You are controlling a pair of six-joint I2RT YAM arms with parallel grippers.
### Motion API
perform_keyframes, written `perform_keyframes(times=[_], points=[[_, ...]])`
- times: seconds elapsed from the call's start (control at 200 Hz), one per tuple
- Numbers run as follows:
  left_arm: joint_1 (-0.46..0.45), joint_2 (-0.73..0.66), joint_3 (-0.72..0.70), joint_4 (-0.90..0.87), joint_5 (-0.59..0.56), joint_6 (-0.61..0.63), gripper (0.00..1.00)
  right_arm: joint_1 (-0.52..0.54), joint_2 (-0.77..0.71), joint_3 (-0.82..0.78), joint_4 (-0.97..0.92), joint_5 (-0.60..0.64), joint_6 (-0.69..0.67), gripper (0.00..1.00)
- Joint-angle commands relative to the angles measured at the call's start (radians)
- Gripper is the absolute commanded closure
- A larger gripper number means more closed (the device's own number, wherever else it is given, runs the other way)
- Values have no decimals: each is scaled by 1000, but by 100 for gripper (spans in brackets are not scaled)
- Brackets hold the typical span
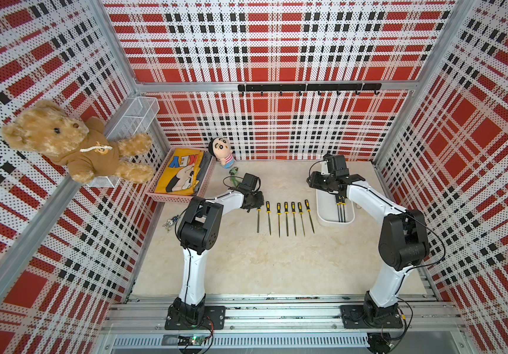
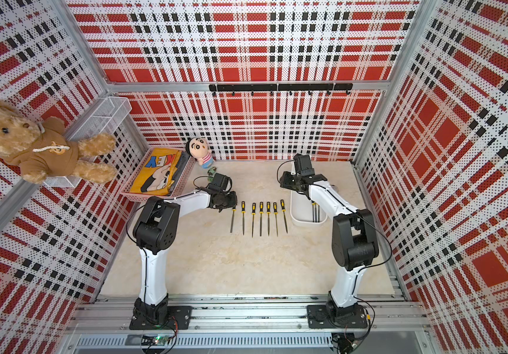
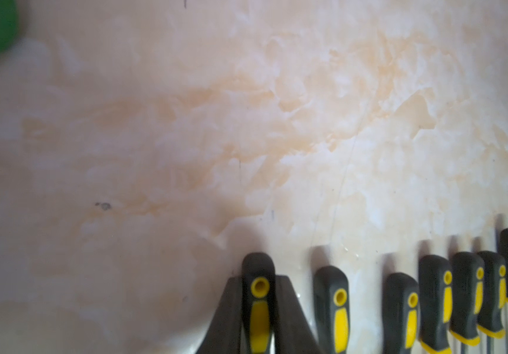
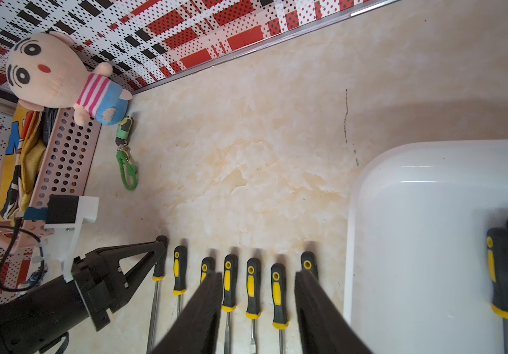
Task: Take the file tool out of the storage box
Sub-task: Adjust the file tool at the center of the board.
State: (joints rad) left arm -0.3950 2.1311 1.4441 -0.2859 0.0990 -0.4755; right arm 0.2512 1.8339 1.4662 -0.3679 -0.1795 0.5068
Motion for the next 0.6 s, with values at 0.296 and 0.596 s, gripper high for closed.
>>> perform_keyframes(times=[0.296,0.596], points=[[-43,-22,-70,-76,-3,-58,81,-16,-13,-7,-7,21,-28,51],[-32,-39,-43,-76,-13,-41,61,-115,59,97,-242,177,-100,52]])
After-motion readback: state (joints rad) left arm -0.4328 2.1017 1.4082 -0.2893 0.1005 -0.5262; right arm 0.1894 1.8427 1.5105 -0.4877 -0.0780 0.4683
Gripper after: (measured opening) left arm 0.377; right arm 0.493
